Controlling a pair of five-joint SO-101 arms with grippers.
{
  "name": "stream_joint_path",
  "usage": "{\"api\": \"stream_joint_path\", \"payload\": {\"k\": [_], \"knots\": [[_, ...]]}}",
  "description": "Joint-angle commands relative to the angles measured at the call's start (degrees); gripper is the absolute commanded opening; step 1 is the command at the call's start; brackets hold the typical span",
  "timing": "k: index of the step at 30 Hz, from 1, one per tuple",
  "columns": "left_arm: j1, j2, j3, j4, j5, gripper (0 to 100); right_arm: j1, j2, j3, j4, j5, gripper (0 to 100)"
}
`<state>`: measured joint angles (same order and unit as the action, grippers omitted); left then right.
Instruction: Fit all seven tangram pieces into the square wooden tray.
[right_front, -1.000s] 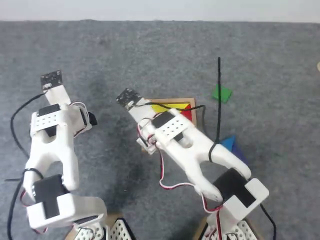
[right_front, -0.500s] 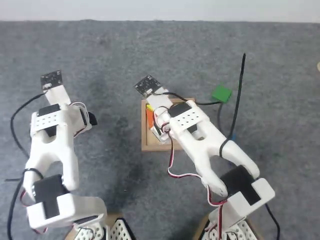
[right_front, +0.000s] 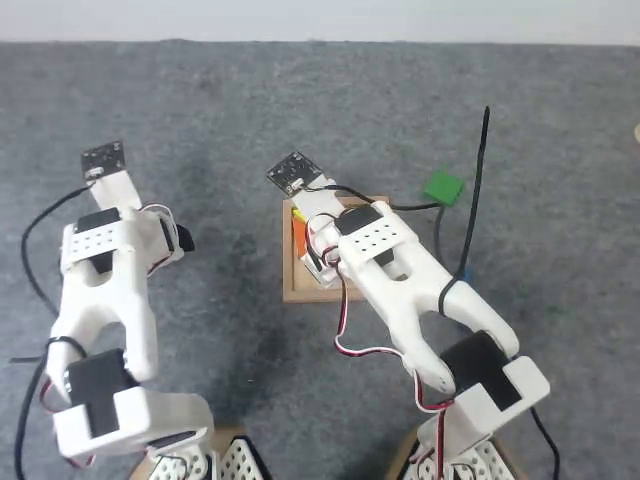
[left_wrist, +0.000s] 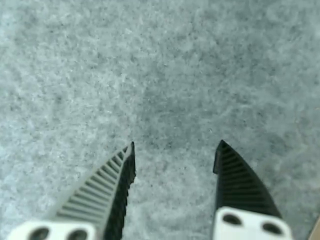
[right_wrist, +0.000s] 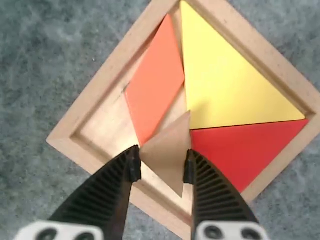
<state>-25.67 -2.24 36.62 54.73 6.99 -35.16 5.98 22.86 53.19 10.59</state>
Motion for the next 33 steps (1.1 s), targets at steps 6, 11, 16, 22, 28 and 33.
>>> {"api": "stream_joint_path", "payload": {"k": [6, 11, 16, 22, 28, 33], "knots": [[0.0, -1.1, -2.3, 0.6, 0.6, 25, -3.6, 4.9, -6.8, -0.6, 0.7, 9.0], [0.0, -1.1, -2.3, 0.6, 0.6, 25, -6.5, 7.4, -10.2, -0.6, 0.5, 9.0], [0.2, -1.1, -2.2, 0.6, 0.6, 25, -6.3, 7.3, -11.3, -0.7, 0.5, 9.0], [0.1, -1.1, -2.3, 0.6, 0.6, 25, -0.6, 0.8, -11.2, 4.4, 0.4, 9.0], [0.3, -1.1, -2.2, 0.6, 0.6, 25, 1.1, -2.6, -8.5, 5.6, 0.9, 9.0], [0.3, -1.1, -2.2, 0.6, 0.6, 25, 1.0, 0.8, -5.5, 1.6, 2.9, 9.0]]}}
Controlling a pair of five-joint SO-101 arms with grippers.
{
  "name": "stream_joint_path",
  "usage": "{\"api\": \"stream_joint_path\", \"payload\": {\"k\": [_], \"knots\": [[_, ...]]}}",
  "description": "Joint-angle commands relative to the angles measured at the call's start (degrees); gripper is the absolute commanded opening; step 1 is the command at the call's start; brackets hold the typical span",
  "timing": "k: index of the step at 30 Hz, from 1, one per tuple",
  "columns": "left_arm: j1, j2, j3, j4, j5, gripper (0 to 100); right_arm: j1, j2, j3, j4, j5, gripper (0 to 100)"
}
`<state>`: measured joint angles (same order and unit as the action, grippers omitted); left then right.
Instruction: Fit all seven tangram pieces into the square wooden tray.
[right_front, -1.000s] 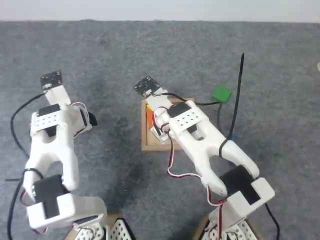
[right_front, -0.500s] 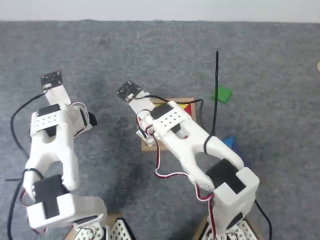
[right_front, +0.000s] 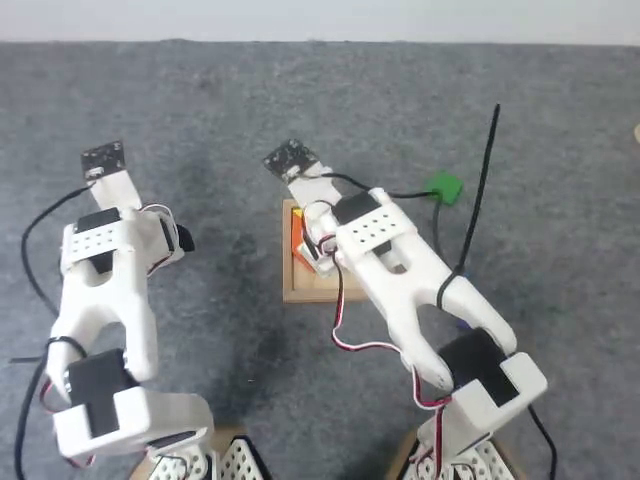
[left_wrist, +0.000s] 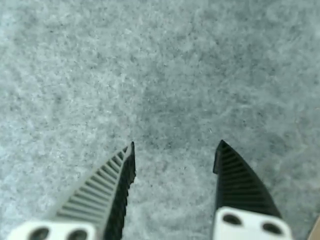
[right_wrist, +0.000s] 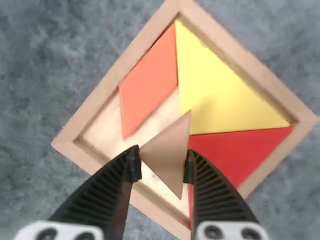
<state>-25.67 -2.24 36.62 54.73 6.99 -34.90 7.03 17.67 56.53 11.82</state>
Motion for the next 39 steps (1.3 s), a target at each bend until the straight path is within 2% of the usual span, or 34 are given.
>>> {"api": "stream_joint_path", "payload": {"k": [1, 9, 12, 14, 18, 21, 29, 35, 39], "knots": [[0.3, -1.1, -2.2, 0.6, 0.6, 25, 0.7, 0.7, -0.4, -1.6, 1.7, 9.0], [0.3, -1.1, -2.5, 1.7, 0.6, 25, 0.7, 2.1, -0.9, -1.5, -1.0, 9.0], [0.3, -1.1, -2.5, 1.7, 0.6, 25, -0.4, 2.1, -1.1, 0.1, 2.7, 9.0], [0.3, -1.1, -2.5, 1.7, 0.6, 25, -1.4, 1.8, -1.4, 2.8, 10.7, 9.0], [0.3, -1.1, -2.5, 1.7, 0.6, 25, -2.9, 0.0, -1.4, 10.8, 39.2, 9.0], [0.3, -1.1, -2.4, 1.8, 0.6, 25, -1.6, -1.0, -3.2, 15.7, 54.8, 9.0], [0.3, -0.6, -2.2, 1.5, 0.6, 25, 0.3, -1.0, -11.6, 20.0, 75.1, 8.9], [0.3, -0.7, -2.2, 1.7, 0.6, 25, 0.3, -0.7, -12.4, 20.1, 96.9, 2.3], [0.3, -0.6, -2.2, 1.7, 0.6, 25, 1.4, 0.1, -12.7, 19.4, 100.5, 3.6]]}}
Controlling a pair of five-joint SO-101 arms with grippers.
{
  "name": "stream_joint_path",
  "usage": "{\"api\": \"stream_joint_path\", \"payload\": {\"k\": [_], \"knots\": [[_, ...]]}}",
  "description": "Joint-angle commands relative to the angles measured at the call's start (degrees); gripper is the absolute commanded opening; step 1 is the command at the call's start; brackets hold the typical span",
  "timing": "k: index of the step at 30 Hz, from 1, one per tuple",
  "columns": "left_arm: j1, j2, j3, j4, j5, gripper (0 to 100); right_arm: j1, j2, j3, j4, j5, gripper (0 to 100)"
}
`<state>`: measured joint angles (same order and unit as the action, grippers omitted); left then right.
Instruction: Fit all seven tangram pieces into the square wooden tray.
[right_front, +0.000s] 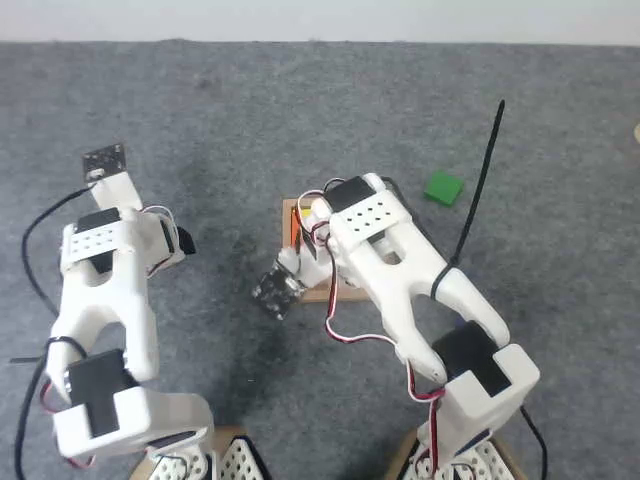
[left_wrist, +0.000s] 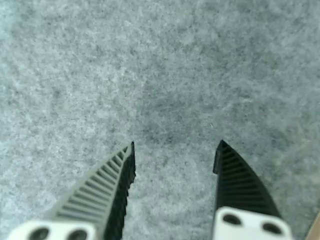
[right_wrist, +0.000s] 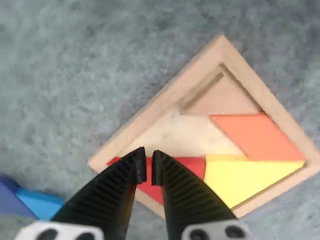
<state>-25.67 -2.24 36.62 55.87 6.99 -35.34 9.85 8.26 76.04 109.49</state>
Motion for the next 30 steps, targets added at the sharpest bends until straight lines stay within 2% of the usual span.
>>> {"api": "stream_joint_path", "payload": {"k": [1, 3, 8, 13, 17, 24, 30], "knots": [[0.3, -0.6, -2.2, 0.5, 0.6, 25, 2.5, -2.8, -3.3, -1.1, 2.0, 4.0], [0.4, -0.8, -2.2, 0.5, 0.6, 25, 3.6, -3.6, -4.5, -3.3, -5.4, 4.8], [0.4, -1.0, -2.4, 0.6, 0.6, 25, 0.7, -3.9, -4.1, -5.7, -36.1, 8.7], [0.4, -1.0, -2.2, 0.6, 0.6, 25, -2.2, -4.2, -0.6, -8.8, -52.0, 8.7], [1.1, -1.0, -2.1, 0.6, 0.6, 25, -3.9, -4.0, 1.1, -14.5, -67.7, 9.0], [1.2, -0.8, -2.0, 0.6, 0.6, 25, -8.0, -3.8, 5.0, -16.0, -79.8, 9.0], [1.2, -1.0, -2.0, 0.7, 0.6, 25, -7.5, -3.8, 9.0, -16.2, -80.6, 8.7]]}}
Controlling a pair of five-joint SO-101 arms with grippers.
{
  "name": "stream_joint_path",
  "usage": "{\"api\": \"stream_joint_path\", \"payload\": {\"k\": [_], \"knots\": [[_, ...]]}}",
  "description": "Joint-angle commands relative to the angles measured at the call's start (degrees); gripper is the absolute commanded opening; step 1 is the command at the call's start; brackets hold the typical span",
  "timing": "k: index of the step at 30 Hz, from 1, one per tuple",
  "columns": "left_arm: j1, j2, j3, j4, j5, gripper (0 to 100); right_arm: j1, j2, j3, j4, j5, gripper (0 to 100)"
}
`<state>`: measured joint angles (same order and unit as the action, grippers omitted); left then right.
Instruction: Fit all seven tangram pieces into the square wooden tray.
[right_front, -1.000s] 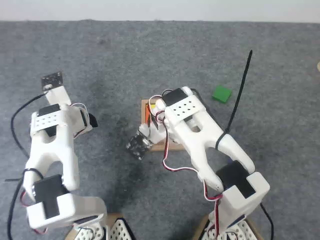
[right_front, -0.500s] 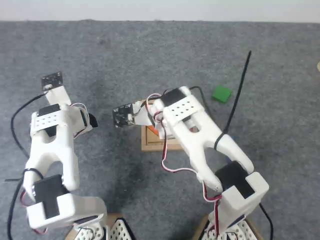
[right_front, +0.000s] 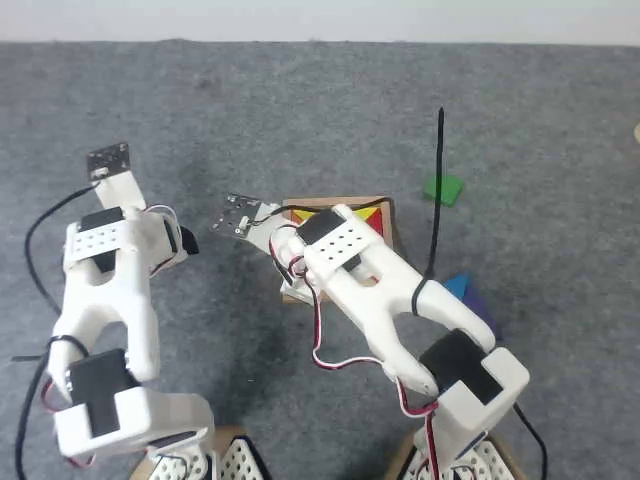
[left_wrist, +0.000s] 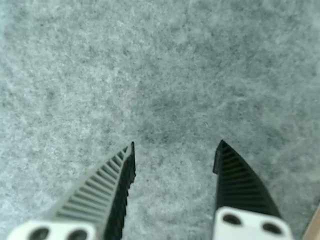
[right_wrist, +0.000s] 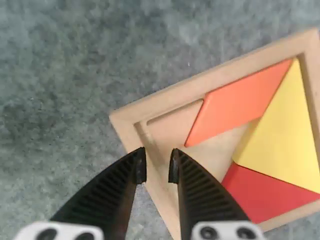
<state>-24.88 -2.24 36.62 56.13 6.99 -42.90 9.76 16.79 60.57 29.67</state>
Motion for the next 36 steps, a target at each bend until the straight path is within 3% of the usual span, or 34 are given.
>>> {"api": "stream_joint_path", "payload": {"k": [1, 8, 14, 24, 36], "knots": [[0.4, -1.0, -2.0, 0.4, 0.6, 25, 0.0, -3.7, 1.3, -0.9, -0.8, 8.7], [0.2, -0.7, -2.0, 0.4, 0.6, 25, 0.1, -3.7, 7.8, -9.4, -0.9, 8.7], [0.3, -0.6, -2.0, 0.4, 0.6, 25, 2.6, -4.4, 6.9, -9.2, -7.3, 8.7], [0.4, -0.9, -2.0, 0.4, 0.6, 25, 14.7, -4.4, 4.2, -4.7, -10.5, 8.7], [0.5, -0.7, -2.0, 0.4, 0.6, 25, 3.1, -3.7, -2.8, -9.8, -19.4, 8.7]]}}
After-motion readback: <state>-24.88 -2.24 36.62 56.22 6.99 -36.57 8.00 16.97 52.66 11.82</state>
